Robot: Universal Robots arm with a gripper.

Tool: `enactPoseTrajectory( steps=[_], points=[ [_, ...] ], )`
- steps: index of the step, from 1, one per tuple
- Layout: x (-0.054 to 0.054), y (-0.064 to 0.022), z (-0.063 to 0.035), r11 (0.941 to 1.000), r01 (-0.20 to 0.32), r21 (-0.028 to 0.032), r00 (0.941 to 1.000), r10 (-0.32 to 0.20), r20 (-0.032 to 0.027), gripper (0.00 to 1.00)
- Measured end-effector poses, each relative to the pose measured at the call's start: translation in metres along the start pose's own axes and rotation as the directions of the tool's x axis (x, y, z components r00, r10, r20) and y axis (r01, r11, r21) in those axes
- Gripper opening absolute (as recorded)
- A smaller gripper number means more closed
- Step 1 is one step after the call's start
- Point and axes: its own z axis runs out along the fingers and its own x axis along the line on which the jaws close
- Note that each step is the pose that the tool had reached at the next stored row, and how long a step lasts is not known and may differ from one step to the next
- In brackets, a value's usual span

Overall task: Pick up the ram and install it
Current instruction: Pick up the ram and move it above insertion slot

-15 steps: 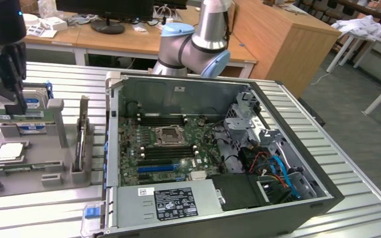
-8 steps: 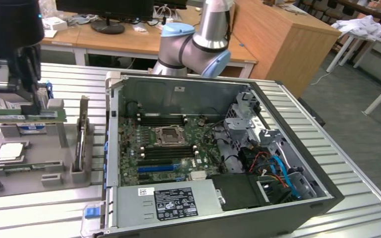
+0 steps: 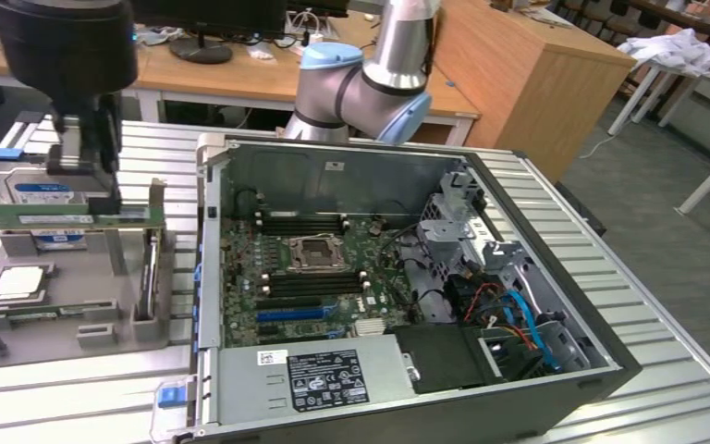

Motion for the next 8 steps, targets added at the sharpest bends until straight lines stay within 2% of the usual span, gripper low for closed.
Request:
enactPoseTrajectory(
  steps=[2,3,8],
  points=[
    [0.0,-0.0253,-0.0003,1.0,0.0,-0.0001,1.0,0.0,0.0,0.12],
    [0.001,-0.0326,-0.0004,1.0,0.0,-0.0001,1.0,0.0,0.0,0.12],
    [0.001,-0.0499,-0.0006,1.0,0.0,-0.0002,1.0,0.0,0.0,0.12]
  ],
)
